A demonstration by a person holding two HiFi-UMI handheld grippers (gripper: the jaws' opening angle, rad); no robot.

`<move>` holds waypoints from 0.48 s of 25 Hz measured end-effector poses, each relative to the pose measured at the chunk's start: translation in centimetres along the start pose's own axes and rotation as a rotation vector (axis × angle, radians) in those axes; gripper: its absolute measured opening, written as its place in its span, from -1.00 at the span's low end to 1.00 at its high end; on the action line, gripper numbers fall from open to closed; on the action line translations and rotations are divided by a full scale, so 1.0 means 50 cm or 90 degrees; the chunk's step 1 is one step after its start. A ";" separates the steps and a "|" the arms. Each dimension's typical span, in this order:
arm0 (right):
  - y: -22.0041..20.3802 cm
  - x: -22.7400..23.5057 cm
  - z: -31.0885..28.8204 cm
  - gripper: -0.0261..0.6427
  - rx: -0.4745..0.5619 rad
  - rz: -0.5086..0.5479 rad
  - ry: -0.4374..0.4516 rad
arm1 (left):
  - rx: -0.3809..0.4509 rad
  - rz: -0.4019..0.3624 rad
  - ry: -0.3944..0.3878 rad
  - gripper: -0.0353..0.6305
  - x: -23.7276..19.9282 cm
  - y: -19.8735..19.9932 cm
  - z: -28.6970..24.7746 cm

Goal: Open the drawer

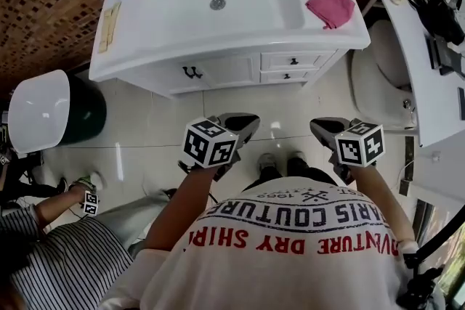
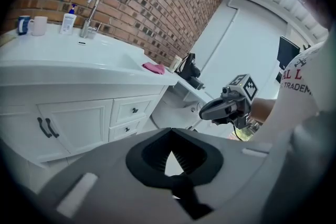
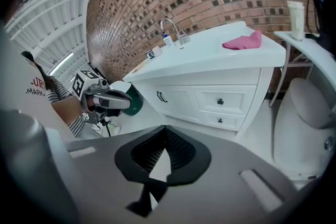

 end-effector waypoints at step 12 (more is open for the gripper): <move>0.055 0.108 -0.057 -0.90 0.015 -0.030 -0.019 | -0.014 0.013 -0.018 -0.90 -0.050 0.020 -0.044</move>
Point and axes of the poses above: the fingertips, and each gripper's own axes: z backward along the fingers, x to its right, y out of its top, the point moved 2 cm from there along z, backward along the fingers, and after that the axes turned 5 degrees about -x, right-handed, at the moved point
